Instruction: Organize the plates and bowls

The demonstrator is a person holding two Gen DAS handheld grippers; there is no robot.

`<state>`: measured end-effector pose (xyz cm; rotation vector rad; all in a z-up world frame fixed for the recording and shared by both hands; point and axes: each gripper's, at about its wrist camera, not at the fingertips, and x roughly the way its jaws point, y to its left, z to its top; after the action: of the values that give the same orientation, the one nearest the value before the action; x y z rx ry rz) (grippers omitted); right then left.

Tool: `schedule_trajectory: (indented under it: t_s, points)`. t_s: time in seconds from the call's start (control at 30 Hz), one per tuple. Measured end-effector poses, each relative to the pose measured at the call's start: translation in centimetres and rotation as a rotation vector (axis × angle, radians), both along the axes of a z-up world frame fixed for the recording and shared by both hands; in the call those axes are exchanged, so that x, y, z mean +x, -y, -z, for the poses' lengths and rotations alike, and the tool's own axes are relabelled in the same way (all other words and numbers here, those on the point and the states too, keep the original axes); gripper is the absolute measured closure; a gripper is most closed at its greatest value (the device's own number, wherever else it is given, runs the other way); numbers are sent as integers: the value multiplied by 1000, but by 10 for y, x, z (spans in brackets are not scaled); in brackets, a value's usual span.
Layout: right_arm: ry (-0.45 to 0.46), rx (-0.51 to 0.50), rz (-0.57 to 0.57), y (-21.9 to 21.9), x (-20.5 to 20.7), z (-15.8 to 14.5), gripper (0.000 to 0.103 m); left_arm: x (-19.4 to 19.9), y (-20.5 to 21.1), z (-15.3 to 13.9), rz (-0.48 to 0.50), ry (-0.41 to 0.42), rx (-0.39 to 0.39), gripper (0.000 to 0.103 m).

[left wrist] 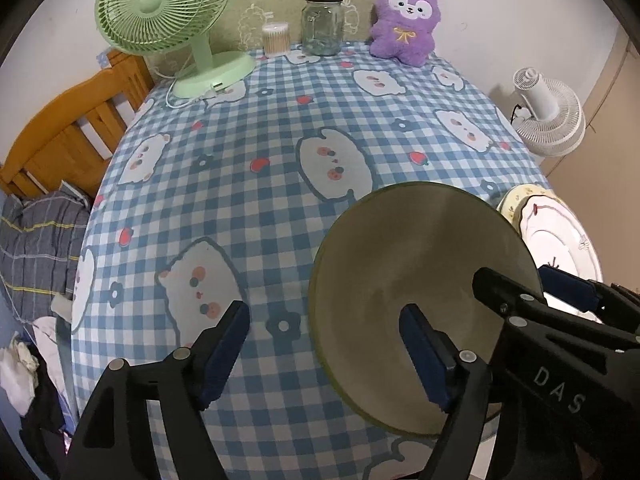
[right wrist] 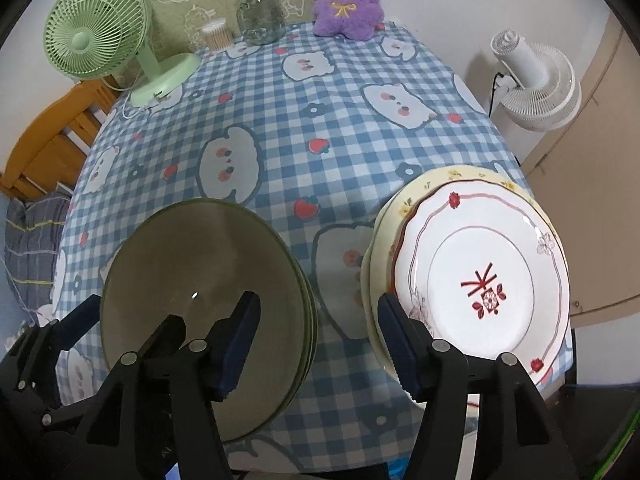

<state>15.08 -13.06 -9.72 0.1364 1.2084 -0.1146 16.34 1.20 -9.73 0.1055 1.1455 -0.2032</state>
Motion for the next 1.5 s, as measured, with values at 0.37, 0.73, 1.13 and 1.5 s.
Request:
schedule_trajectory:
  t_s: [0.37, 0.73, 1.13, 1.5]
  points:
    - [-34, 24, -49, -4, 12, 17, 38, 8, 11, 20, -14, -65, -17, 22]
    - [-42, 82, -81, -2, 24, 27, 38, 16, 16, 29, -46, -85, -19, 22]
    - [-80, 114, -159, -3, 33, 32, 39, 16, 17, 31, -98, -93, -8, 19]
    - [-87, 133, -211, -16, 36, 32, 52, 13, 16, 29, -125, -120, -81, 40]
